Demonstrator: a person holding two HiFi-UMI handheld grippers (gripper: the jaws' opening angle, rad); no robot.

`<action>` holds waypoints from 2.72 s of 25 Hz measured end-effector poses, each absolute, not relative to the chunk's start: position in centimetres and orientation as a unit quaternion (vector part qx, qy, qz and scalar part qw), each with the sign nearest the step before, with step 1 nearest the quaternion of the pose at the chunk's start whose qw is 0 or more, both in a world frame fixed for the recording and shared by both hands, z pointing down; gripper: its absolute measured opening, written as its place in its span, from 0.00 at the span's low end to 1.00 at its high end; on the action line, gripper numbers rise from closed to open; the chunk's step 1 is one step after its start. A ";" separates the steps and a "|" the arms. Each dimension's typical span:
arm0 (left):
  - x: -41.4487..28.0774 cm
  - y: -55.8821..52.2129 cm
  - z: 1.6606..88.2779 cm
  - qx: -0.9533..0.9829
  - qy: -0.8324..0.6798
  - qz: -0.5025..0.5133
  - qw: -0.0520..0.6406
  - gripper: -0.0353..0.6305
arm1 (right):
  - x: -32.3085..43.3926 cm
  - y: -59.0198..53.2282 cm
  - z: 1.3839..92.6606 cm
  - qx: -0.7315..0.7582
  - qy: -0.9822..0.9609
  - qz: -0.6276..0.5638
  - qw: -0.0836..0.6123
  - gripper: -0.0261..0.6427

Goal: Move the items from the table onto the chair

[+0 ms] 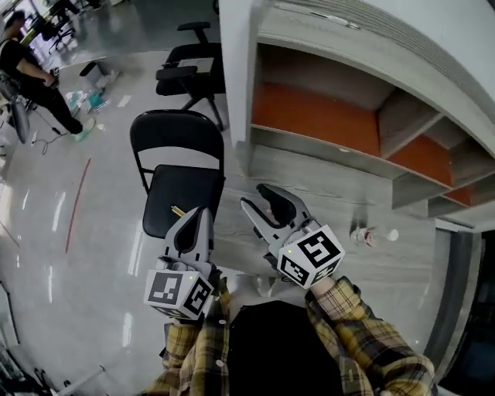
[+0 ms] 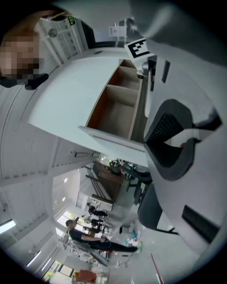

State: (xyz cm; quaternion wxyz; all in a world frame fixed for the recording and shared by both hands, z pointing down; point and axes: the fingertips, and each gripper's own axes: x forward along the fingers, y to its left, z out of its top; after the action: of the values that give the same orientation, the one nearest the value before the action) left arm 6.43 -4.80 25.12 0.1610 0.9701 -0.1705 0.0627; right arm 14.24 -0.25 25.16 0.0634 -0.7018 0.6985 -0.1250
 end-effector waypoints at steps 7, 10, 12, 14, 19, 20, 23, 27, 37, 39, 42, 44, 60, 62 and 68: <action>15.9 4.1 26.6 0.983 0.004 0.098 0.154 0.06 | 22.4 15.0 23.9 -0.834 0.548 -0.048 0.037 0.30; 17.9 7.2 26.7 0.981 0.052 0.105 0.152 0.06 | 25.0 21.1 25.5 -0.882 0.469 -0.043 0.022 0.30; 18.6 8.8 26.9 0.979 0.074 0.111 0.152 0.06 | 26.4 24.8 27.0 -0.907 0.418 -0.047 0.013 0.30; 19.2 9.9 27.0 0.978 0.089 0.116 0.149 0.06 | 27.6 28.3 28.4 -0.928 0.370 -0.050 0.003 0.30; 19.4 10.6 27.2 0.978 0.091 0.125 0.140 0.06 | 29.8 34.8 31.7 -0.953 0.295 -0.061 -0.012 0.34; 19.3 10.5 27.2 0.978 0.087 0.127 0.139 0.06 | 30.2 35.7 32.4 -0.955 0.288 -0.066 -0.014 0.36; 19.1 9.9 27.6 0.979 0.073 0.132 0.139 0.06 | 31.6 37.4 34.8 -0.955 0.283 -0.084 -0.015 0.41; 19.1 9.7 28.0 0.979 0.059 0.136 0.137 0.06 | 32.7 37.6 37.7 -0.944 0.312 -0.110 -0.010 0.48; 19.1 10.9 28.7 0.979 0.049 0.149 0.132 0.06 | 33.5 36.2 42.3 -0.901 0.401 -0.162 -0.029 0.51; 19.2 11.2 28.7 0.979 0.048 0.150 0.132 0.06 | 33.8 36.0 42.7 -0.896 0.411 -0.165 -0.037 0.51; 19.3 11.8 28.8 0.979 0.047 0.151 0.131 0.06 | 34.2 35.7 43.4 -0.888 0.426 -0.166 -0.043 0.51; 19.3 12.1 28.8 0.979 0.044 0.152 0.130 0.06 | 34.4 35.4 44.0 -0.882 0.436 -0.170 -0.045 0.50; 17.9 11.7 28.6 0.980 0.002 0.133 0.149 0.06 | 35.0 34.7 44.5 -0.872 0.442 -0.204 -0.050 0.48; 17.5 11.2 28.4 0.980 -0.007 0.126 0.155 0.06 | 34.8 34.1 44.0 -0.869 0.446 -0.206 -0.052 0.48; 15.3 9.0 27.9 0.978 -0.044 0.100 0.175 0.06 | 33.4 30.5 40.6 -0.849 0.482 -0.205 -0.062 0.48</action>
State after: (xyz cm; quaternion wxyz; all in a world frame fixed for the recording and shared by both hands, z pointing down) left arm 15.32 9.02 27.94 0.1751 0.9784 -0.0439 0.1004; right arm 33.41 30.52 40.58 -0.0615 -0.8495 0.4823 -0.2050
